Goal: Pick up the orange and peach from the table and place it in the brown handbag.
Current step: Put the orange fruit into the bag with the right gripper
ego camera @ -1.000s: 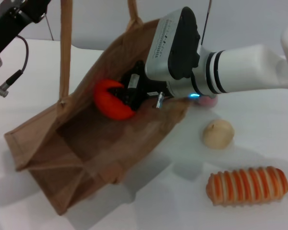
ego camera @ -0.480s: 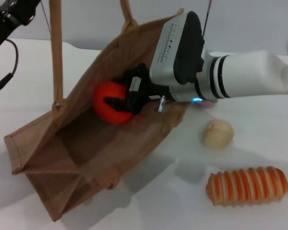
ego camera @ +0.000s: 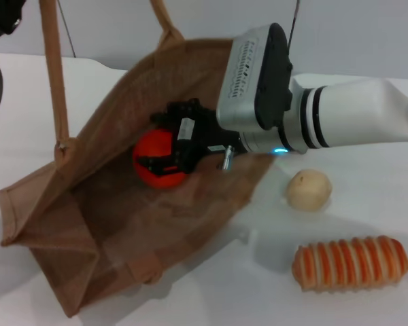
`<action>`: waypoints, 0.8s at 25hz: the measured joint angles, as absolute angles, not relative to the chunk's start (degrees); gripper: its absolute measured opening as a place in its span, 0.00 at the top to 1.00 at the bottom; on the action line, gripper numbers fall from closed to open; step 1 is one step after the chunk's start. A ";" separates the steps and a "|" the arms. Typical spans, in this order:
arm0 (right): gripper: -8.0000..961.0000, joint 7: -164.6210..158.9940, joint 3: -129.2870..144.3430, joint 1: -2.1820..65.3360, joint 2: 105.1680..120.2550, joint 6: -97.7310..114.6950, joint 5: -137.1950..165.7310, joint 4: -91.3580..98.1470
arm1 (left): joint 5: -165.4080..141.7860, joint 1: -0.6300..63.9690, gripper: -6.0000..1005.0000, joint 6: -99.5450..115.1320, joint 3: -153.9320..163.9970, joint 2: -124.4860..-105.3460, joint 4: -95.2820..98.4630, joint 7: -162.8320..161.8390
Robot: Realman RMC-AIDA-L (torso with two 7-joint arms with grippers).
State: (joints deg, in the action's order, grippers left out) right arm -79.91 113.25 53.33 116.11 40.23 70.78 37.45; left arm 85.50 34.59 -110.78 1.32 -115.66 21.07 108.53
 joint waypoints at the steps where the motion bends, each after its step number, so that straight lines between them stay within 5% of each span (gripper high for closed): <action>1: 0.19 -79.90 113.05 53.03 116.03 40.78 70.74 37.56 | 85.77 34.40 0.87 -110.54 1.32 -115.66 21.07 108.54; 20: 0.18 -74.66 91.93 41.22 112.03 64.67 71.12 38.97 | 88.15 30.59 0.87 -107.70 -3.57 -115.67 21.34 108.89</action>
